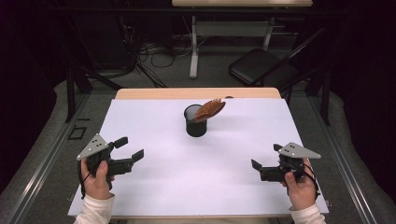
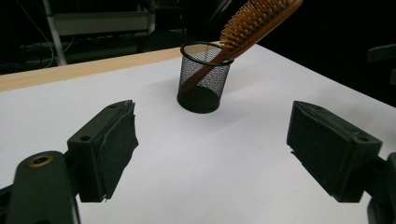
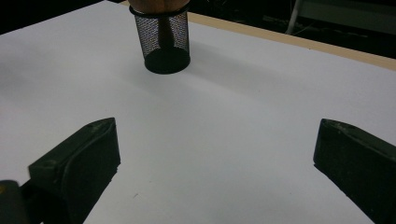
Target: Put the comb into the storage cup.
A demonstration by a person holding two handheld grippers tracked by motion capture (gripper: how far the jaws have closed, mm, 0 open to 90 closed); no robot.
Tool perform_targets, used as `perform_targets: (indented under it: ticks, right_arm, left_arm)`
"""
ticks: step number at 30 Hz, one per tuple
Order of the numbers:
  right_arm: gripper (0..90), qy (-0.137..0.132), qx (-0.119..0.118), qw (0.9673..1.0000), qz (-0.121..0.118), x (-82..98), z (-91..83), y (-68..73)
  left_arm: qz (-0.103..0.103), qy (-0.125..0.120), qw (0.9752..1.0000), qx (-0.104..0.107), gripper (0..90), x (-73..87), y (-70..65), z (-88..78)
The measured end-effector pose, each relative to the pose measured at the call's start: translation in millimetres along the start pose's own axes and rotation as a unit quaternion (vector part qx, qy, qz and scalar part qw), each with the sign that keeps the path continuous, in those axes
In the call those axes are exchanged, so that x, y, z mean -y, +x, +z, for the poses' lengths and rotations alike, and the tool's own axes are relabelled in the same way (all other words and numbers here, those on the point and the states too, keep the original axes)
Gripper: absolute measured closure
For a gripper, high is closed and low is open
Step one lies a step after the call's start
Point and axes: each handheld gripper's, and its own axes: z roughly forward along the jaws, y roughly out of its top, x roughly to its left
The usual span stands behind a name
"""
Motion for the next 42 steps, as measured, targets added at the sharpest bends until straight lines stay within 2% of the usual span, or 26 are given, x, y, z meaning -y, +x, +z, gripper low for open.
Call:
perform_targets:
  ticks: [16,20,28,34,42]
  right_arm:
    - [0.1,0.005,0.03,0.9994,0.019,16.0,6.1,-13.4]
    - [0.1,0.01,0.043,0.9989,0.016,20.7,7.8,-16.7]
    - [0.1,0.004,0.053,0.9981,0.032,27.2,10.5,-22.3]
    - [0.1,0.011,0.061,0.9974,0.037,32.1,12.6,-27.0]
    - [0.2,0.011,0.071,0.9966,0.041,37.8,15.3,-30.7]
  left_arm:
    - [-0.025,-0.001,0.9994,-0.024,15.9,23.8,15.2,1.4]
    - [-0.029,-0.003,0.9991,-0.03,15.9,29.0,19.0,2.2]
    - [-0.037,-0.006,0.9985,-0.04,15.8,36.6,26.3,2.2]
    - [-0.032,-0.003,0.9984,-0.047,15.8,40.7,29.5,4.4]
    - [-0.038,0.0,0.9977,-0.056,15.8,47.0,36.3,5.9]
